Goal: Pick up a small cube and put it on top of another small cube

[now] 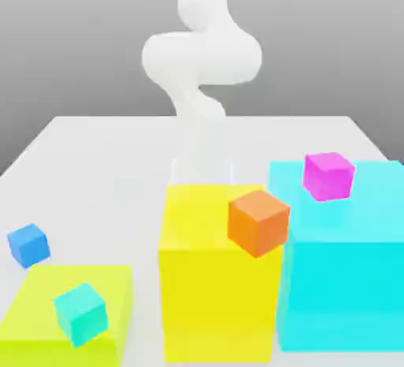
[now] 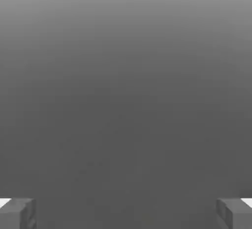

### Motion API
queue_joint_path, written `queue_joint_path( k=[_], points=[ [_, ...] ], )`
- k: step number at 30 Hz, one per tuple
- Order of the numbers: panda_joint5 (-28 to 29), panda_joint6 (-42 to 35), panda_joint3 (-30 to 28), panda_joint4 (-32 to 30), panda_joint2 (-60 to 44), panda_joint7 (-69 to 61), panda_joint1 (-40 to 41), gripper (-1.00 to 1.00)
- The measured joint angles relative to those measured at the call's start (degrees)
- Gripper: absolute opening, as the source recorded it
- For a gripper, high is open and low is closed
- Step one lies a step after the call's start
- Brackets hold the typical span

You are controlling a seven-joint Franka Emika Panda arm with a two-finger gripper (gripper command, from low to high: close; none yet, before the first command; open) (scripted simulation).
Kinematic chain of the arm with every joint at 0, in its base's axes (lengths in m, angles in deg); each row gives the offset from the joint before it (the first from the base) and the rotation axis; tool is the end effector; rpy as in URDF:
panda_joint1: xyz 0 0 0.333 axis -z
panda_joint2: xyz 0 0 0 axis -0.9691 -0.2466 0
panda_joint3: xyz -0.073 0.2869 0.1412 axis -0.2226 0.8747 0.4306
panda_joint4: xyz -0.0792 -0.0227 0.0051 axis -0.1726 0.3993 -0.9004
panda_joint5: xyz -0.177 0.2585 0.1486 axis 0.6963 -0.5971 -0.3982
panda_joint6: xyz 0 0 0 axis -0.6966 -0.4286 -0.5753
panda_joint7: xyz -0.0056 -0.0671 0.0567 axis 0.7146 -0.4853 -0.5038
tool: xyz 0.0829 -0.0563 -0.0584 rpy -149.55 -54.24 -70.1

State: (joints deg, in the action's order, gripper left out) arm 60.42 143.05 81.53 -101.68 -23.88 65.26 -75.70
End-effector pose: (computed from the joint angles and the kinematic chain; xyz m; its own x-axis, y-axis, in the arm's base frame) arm 0.3313 -0.0368 0.6703 0.5002 -0.7580 0.4186 -0.5608 -0.6519 -0.5104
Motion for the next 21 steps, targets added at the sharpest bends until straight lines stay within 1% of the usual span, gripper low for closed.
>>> queue_joint_path(
  k=[8, 12, 16, 19, 21],
  points=[
    [-6.6, 7.7, -14.0, -5.9, -17.0, -8.1, 1.1, 0.0],
    [-10.2, 11.5, -19.9, -8.8, -25.4, -12.4, 2.5, 0.0],
    [-13.6, 15.2, -24.8, -11.6, -33.8, -16.5, 4.8, 0.0],
    [-15.3, 18.1, -27.4, -13.8, -39.8, -18.9, 9.1, 0.0],
    [-15.5, 20.2, -28.6, -15.3, -43.6, -19.9, 11.8, 0.0]
  ],
)
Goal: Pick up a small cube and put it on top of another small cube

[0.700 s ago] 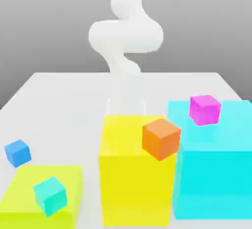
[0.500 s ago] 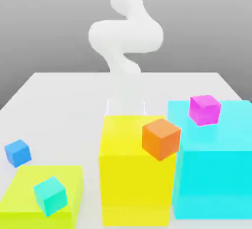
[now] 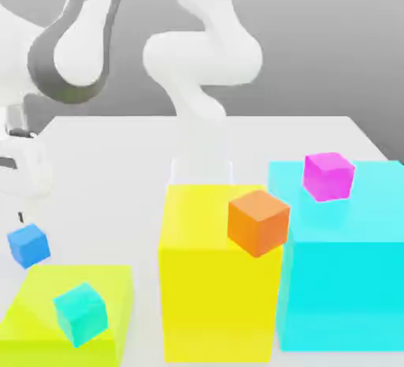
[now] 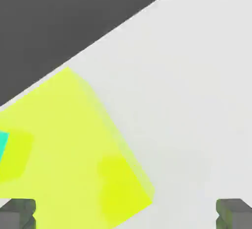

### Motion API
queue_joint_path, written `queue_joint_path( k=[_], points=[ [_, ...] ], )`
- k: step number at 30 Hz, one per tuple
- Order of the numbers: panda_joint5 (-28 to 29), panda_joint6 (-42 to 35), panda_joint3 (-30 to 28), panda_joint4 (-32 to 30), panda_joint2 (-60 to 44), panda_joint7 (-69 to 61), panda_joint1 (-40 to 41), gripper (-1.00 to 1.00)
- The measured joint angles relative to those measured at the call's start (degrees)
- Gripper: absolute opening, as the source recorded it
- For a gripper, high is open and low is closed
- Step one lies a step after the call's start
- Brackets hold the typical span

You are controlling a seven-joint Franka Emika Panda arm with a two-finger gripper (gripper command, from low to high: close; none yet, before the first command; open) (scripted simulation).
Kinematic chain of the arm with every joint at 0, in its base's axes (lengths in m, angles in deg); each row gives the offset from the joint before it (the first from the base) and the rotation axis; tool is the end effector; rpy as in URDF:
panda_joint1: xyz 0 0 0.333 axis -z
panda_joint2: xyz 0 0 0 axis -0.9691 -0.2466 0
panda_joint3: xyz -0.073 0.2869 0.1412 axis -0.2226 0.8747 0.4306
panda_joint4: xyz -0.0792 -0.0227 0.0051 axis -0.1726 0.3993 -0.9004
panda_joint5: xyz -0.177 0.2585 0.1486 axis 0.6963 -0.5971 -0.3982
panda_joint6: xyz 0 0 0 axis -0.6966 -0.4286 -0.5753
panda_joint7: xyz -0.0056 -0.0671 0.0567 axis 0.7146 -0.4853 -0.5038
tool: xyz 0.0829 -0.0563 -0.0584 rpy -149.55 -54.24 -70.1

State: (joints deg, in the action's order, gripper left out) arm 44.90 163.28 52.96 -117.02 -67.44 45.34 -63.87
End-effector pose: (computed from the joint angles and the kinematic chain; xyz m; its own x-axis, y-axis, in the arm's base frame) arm 0.2925 -0.3057 0.2893 0.1072 -0.9942 -0.0093 -0.9870 -0.1053 -0.1215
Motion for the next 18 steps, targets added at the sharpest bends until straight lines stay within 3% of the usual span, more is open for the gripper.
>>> queue_joint_path(
  k=[3, 5, 12, 13, 18],
  points=[
    [1.3, 3.3, -2.4, -2.2, -5.0, -0.3, 2.5, 0.0],
    [-0.8, 5.2, -1.2, -2.2, -7.8, -2.1, 4.3, 0.0],
    [-14.0, 11.3, 10.7, 0.3, -17.2, -12.1, 13.7, 0.0],
    [-15.5, 12.0, 12.3, 0.6, -18.3, -13.3, 15.1, -1.0],
    [-15.4, 11.9, 12.3, 0.6, -18.3, -13.2, 15.1, -1.0]
  ],
)
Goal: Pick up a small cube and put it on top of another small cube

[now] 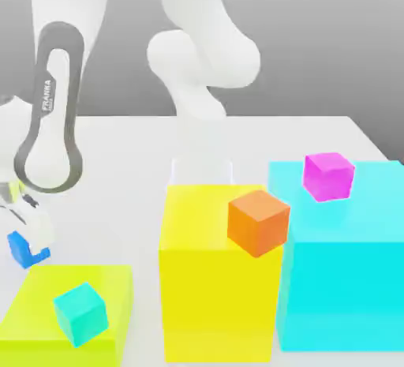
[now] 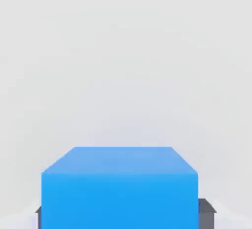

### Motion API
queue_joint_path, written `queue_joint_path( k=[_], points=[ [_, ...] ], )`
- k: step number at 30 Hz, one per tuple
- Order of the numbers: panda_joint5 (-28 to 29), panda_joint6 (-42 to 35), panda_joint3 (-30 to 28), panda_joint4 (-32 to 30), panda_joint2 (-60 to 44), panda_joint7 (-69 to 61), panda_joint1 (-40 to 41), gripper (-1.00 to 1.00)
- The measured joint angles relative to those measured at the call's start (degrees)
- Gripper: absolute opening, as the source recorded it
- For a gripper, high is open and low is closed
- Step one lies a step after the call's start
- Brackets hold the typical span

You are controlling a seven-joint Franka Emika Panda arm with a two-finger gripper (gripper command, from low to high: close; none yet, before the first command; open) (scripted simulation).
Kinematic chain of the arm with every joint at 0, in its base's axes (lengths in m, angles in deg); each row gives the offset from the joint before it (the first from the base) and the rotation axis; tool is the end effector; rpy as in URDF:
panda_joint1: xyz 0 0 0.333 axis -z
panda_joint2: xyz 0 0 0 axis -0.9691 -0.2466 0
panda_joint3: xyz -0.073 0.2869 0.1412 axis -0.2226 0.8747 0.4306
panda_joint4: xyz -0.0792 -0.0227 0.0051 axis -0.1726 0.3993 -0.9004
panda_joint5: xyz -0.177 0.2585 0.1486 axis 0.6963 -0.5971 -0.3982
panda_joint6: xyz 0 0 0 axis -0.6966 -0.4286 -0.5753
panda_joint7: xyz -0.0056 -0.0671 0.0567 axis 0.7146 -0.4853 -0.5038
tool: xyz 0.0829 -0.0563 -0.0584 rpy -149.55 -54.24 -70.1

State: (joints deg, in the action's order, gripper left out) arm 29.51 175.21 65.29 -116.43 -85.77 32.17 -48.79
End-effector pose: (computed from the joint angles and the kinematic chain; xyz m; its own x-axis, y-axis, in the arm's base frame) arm 0.2482 -0.3345 0.1842 0.0219 -0.9998 0.0016 -0.9998 -0.0219 0.0001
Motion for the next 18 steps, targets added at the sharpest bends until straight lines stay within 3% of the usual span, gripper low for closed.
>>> queue_joint_path(
  k=[3, 11, 18],
  points=[
    [1.4, -0.4, -0.7, -0.2, 0.8, 1.0, -0.4, -1.0],
    [17.3, -6.9, -12.0, -3.2, 11.3, 12.9, -8.4, -1.0],
    [26.1, -23.0, -2.5, 8.6, 16.6, 11.6, -21.4, -1.0]
  ],
)
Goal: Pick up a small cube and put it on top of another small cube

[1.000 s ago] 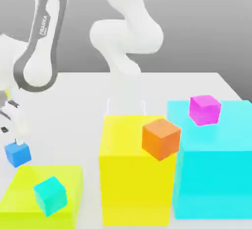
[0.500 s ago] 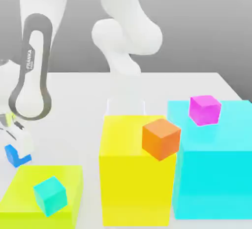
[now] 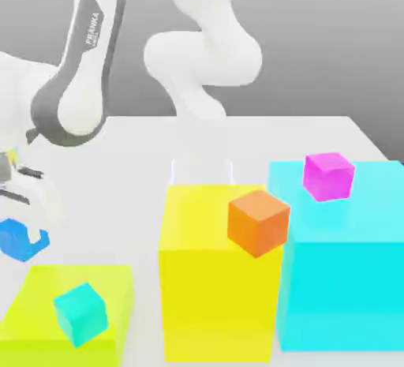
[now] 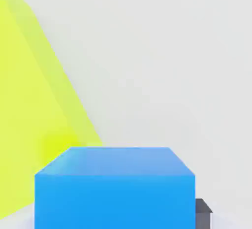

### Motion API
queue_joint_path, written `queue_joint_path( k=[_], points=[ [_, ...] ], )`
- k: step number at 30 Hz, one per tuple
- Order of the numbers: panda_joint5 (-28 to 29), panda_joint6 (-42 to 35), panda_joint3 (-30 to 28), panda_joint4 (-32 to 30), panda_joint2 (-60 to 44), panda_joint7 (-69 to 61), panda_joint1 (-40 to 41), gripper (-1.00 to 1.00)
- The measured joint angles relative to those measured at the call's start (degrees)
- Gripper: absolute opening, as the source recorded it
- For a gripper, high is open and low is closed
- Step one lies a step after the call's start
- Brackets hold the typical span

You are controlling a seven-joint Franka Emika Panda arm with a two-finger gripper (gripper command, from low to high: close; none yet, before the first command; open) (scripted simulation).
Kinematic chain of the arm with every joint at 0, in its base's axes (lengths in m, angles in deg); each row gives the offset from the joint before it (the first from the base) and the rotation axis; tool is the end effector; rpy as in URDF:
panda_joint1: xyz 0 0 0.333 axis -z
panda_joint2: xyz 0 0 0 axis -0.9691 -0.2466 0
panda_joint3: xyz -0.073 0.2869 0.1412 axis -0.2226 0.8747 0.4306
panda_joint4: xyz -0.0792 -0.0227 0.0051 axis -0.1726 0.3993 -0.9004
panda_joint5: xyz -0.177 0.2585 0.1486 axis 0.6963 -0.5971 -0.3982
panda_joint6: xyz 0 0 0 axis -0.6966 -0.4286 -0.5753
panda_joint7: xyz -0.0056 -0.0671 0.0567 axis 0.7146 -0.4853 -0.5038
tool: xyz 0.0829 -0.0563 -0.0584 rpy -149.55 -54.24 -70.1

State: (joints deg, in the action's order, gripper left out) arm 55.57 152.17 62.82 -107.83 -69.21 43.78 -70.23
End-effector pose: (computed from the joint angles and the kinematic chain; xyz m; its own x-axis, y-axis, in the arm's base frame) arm 0.4014 -0.2203 0.3122 0.5586 -0.8290 -0.0262 -0.8294 -0.5580 -0.0272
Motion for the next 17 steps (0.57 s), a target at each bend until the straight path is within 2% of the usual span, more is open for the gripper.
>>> queue_joint_path(
  k=[3, 6, 7, 13, 17],
  points=[
    [3.8, -6.1, 3.1, 5.6, 1.3, -0.9, -6.7, -1.0],
    [1.8, -1.6, 3.7, 5.4, -3.2, -3.0, -6.4, -1.0],
    [1.2, -0.2, 4.0, 5.2, -4.5, -3.5, -6.3, 1.0],
    [0.9, 0.6, 4.0, 5.1, -5.1, -3.7, -6.2, 1.0],
    [4.2, -5.8, 3.5, 6.5, 0.3, -1.4, -6.4, 1.0]
  ],
)
